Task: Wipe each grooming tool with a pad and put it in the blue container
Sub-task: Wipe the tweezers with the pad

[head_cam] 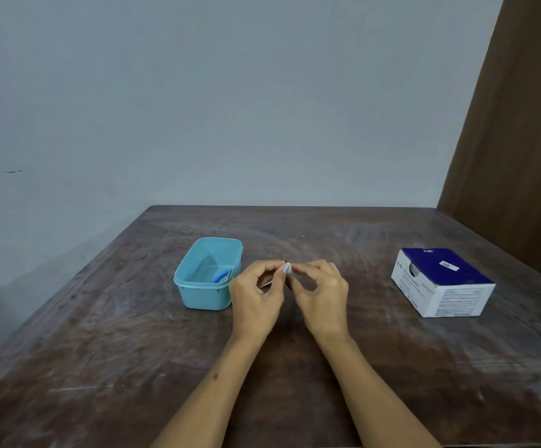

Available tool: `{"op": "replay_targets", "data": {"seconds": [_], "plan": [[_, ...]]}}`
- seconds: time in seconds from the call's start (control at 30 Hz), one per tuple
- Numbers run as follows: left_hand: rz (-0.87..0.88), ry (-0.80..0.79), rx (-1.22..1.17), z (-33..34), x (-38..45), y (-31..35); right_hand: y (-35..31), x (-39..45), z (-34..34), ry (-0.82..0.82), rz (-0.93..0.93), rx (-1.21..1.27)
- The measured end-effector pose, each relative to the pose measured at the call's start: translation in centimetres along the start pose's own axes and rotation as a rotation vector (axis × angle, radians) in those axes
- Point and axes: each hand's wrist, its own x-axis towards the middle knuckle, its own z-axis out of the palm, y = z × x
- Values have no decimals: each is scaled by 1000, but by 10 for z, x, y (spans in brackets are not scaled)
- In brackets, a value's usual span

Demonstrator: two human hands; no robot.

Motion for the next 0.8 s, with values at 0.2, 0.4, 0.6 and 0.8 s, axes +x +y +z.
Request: {"op": "replay_targets", "data": {"seconds": [0.2,0.4,0.6,0.8], "plan": [[-67,4,-43,2,2,-5,2,-1,0,-132,110,-110],[-45,-12,-45,2,2,-8,-7,-2,-5,-10,82,-53],[-15,-22,-34,2,2,-6,0,-1,-1,-30,85,-128],[26,-19,5,1,3,-10,-2,-2,-2,-29,125,-95]]}}
